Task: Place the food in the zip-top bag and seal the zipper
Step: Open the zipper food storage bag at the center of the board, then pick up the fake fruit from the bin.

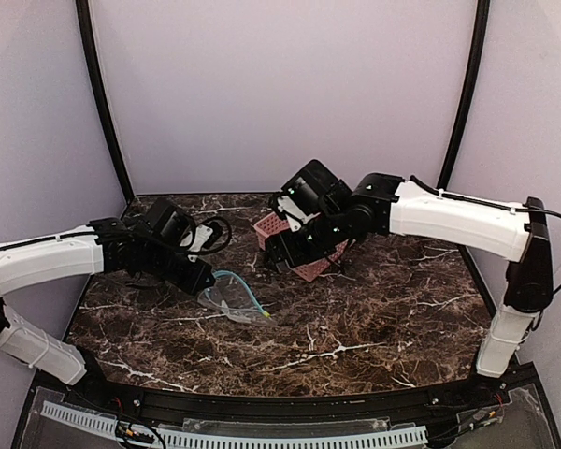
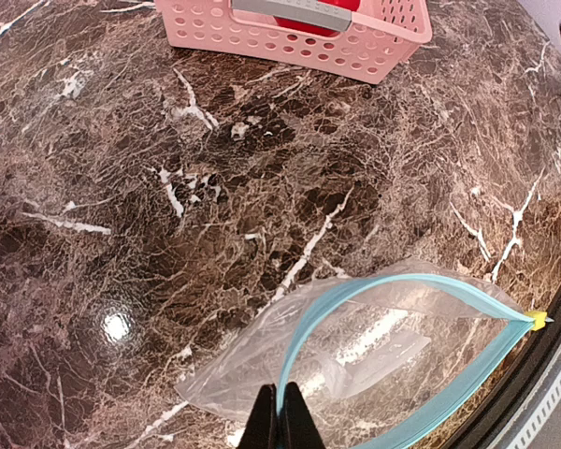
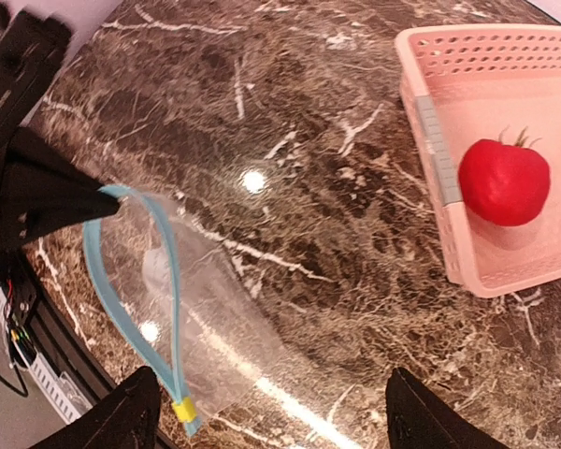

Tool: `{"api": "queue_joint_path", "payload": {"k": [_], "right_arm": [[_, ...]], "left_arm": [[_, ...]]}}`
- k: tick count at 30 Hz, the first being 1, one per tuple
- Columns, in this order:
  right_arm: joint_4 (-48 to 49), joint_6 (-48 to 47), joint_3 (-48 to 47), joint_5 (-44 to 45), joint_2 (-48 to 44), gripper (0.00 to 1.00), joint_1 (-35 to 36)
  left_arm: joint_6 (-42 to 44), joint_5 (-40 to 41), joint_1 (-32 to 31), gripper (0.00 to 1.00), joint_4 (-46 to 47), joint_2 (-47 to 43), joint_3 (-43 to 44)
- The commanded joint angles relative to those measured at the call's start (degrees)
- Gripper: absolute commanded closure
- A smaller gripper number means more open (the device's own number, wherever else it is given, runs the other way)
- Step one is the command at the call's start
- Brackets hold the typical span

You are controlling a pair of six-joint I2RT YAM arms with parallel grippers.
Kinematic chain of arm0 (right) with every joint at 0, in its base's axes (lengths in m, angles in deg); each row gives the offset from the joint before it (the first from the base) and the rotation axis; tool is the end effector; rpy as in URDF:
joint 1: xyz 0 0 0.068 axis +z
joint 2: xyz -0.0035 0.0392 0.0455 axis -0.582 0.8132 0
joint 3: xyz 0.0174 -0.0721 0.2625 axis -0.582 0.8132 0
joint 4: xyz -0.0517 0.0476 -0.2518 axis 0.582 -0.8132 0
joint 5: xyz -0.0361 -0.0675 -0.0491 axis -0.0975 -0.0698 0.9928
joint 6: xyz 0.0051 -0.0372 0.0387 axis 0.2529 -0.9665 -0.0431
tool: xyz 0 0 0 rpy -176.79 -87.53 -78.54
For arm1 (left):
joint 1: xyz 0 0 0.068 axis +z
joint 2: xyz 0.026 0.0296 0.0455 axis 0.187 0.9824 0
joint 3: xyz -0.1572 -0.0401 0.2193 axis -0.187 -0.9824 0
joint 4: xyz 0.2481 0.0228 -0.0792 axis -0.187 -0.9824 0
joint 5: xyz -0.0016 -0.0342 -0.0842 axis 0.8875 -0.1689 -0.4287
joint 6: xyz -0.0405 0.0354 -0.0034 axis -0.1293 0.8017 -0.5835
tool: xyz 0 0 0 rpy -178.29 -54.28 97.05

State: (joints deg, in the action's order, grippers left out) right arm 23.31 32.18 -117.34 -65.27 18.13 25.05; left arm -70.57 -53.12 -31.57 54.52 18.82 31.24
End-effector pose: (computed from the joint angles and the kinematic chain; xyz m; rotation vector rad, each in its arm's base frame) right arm 0.1959 0.3437 0.3131 -0.7311 2.4338 0.5642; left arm 0.2021 -0.1869 0.2606 0.6910 2.3773 -0.4877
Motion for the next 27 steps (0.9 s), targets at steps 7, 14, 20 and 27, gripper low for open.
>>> {"api": "queue_joint_path", "payload": {"k": [7,14,20,27], "right_arm": [[-0.23,-2.46,-4.3,-0.29,6.66,0.13,-13.27],[-0.63,-6.32,-13.46,0.15,16.56,0.11,-18.46],[-0.76,-9.47,-18.74,-0.14,22.97,0.1,-20.64],[0.86,-12.61,-18.88,-2.99,26.48,0.1,-21.18]], "left_arm": [[-6.72,-1.86,0.77,0.99,5.98,-3.26,-4.65],[-8.1,-3.04,0.87,0.99,7.94,-3.48,-5.46],[-8.74,-4.4,0.86,0.99,8.23,-2.93,-5.86],[-9.89,-5.42,0.88,0.99,8.89,-2.27,-5.91]]}}
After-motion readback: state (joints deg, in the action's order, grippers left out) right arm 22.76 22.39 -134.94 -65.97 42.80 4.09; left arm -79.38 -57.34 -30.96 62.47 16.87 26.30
